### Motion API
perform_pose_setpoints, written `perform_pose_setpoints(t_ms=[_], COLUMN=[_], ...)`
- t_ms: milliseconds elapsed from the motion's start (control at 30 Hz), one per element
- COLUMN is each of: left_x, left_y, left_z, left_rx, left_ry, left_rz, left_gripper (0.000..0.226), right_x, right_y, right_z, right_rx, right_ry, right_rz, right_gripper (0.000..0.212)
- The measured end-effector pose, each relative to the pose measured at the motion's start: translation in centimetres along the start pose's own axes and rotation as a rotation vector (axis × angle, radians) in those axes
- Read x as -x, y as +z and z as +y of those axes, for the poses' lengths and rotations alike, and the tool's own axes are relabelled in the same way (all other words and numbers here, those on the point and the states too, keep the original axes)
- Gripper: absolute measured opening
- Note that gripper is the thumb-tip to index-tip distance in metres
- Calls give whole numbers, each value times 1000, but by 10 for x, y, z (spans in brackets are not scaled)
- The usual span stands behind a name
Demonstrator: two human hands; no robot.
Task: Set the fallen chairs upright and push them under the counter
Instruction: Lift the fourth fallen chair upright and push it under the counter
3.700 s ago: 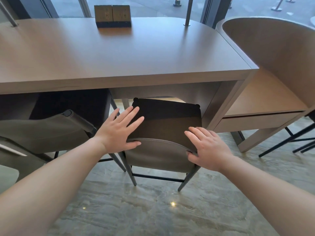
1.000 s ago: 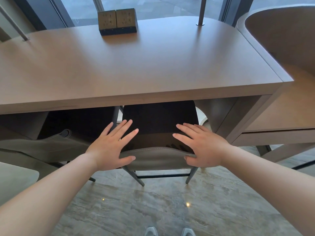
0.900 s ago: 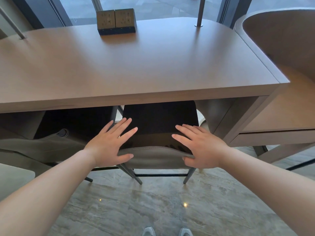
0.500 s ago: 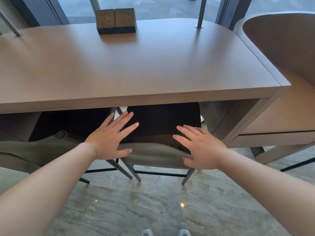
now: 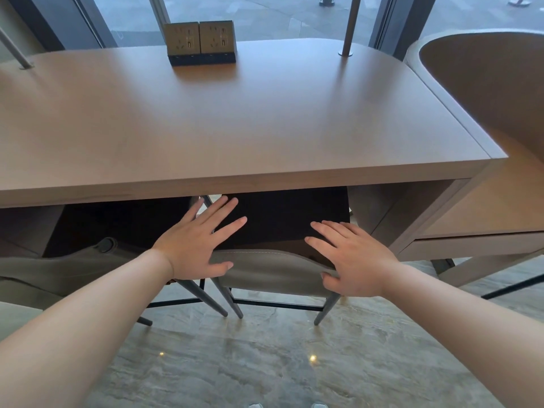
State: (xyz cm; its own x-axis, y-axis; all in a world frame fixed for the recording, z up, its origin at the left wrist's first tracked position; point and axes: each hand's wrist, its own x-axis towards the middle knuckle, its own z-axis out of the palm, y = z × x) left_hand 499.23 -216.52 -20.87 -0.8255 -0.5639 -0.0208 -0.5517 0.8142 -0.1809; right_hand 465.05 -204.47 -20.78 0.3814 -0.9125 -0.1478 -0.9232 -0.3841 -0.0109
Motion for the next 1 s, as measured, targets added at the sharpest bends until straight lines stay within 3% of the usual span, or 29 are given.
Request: perform_pose_setpoints(t_ms=[300, 567, 733, 900, 1000], left_x=[15, 35, 27, -17, -22], left_y=[1, 11, 3, -7, -3], left_z=[4, 12, -7, -27, -29], left_rx=[6, 59, -6, -66, -26], left_ry=[-30, -102, 57, 382, 415], left_rz=[10, 45, 78, 58, 33], left_gripper=[93, 90, 89, 86, 89], right_x=[-1, -10, -10, -10, -11], right_y=[4, 10, 8, 9, 9], right_z=[-2, 5, 4, 3, 3], right_rx=[72, 117, 116, 117, 113], right_ry=[-43, -115, -133, -96, -75], right_rz=[293, 299, 298, 269, 264], right_gripper=[76, 73, 68, 68, 68])
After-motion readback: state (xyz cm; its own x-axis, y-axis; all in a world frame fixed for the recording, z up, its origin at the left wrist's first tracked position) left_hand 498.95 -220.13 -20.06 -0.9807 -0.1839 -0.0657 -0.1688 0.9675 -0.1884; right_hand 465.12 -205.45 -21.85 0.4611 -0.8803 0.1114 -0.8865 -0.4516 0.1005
